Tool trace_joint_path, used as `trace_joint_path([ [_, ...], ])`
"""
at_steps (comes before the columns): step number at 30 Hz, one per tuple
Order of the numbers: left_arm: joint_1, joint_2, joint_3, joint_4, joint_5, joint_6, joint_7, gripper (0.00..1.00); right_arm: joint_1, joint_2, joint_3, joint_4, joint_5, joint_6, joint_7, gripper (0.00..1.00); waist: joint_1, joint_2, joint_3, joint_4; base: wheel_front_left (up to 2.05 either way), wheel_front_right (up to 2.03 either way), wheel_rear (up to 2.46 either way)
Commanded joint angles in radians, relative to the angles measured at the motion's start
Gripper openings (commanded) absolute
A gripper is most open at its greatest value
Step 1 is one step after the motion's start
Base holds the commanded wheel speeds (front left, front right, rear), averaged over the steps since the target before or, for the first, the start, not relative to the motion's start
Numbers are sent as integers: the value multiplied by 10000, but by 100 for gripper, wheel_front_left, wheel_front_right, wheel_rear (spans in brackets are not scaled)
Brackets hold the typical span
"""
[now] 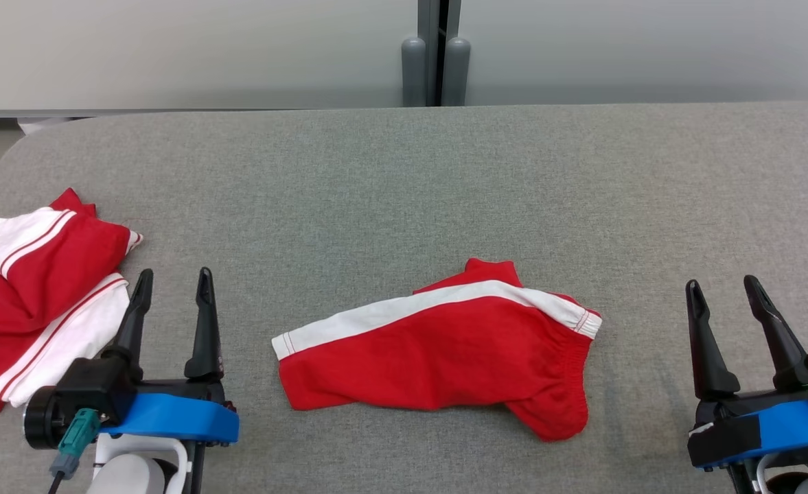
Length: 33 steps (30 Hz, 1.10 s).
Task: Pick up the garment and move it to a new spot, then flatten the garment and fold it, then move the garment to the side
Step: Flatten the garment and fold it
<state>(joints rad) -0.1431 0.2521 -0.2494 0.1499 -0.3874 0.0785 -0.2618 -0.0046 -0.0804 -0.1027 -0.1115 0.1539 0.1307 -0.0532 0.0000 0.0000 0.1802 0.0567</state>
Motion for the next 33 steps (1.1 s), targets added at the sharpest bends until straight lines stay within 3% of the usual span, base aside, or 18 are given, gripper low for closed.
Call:
trace_joint_path([
  [1, 92, 115, 101, -63, 80, -58, -39, 100, 148, -28, 25, -84, -35, 1, 63, 100, 0, 0, -59, -46, 0, 0, 0],
  [6, 241, 448, 337, -8, 4, -193, -40, 100, 221, -35, 76, -198, -91, 1, 220, 100, 0, 0, -160, -83, 0, 0, 0],
  [22, 47, 628, 180, -153, -18, -159, 248, 100, 208, 2, 74, -261, 29, 1, 297, 100, 0, 0, -80, -49, 0, 0, 0],
  [33, -1311, 604, -1101, 1475, -450, -1445, 2628, 100, -245, -86, 411, -11, 96, 1, 278, 100, 0, 0, 695, -172, 0, 0, 0],
])
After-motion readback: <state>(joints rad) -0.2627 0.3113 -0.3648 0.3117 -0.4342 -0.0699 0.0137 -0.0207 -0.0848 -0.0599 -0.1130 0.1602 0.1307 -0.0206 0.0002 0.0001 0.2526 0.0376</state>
